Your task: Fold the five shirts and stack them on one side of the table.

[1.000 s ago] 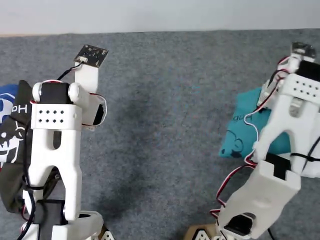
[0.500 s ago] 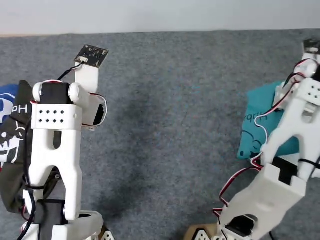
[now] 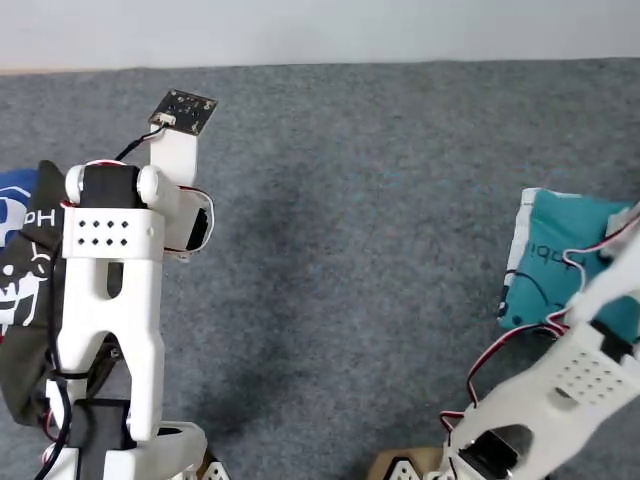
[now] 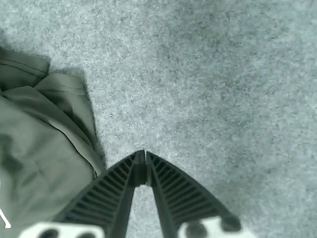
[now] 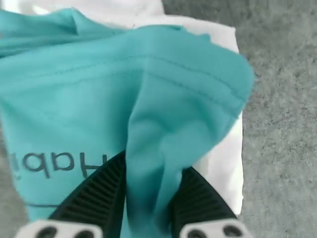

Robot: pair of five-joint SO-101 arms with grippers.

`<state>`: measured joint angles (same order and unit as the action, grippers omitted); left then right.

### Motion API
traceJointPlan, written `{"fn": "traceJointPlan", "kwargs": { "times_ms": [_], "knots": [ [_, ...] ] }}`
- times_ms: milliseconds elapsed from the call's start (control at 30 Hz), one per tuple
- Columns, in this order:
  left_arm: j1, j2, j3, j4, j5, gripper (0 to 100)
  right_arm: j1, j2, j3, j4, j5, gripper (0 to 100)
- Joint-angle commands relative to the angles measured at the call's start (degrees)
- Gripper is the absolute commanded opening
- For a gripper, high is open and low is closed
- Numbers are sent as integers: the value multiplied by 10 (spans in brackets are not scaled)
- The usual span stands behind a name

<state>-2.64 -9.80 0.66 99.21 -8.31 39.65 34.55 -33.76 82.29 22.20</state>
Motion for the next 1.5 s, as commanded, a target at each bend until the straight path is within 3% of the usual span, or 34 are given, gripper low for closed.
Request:
{"fn": "traceJointPlan", "kwargs": {
  "times_ms": [0, 133, 267, 400, 700, 933, 1133, 1300, 1467],
  "knots": [
    [5, -22, -1, 13, -4, 6, 19, 14, -23, -32, 17, 9],
    [5, -22, 0, 13, -4, 6, 26, 20, -24, -34, 41, 87],
    [5, -22, 0, 13, -4, 6, 22, -22, -24, -9, -24, 255],
    [5, -22, 0, 13, -4, 6, 10, -85, -24, 15, -71, 322],
    [5, -22, 0, 13, -4, 6, -76, -128, -20, 138, -92, 307],
    [5, -22, 0, 13, -4, 6, -121, -22, -20, 45, -92, 0],
    [5, -22, 0, 13, -4, 6, -158, 65, -21, -64, -92, 45],
    [5, -22, 1, 13, -4, 6, -197, 62, -24, -68, -92, 45],
    [4, -22, 1, 13, -4, 6, -184, 14, -24, -56, -91, 45]
  ]
}}
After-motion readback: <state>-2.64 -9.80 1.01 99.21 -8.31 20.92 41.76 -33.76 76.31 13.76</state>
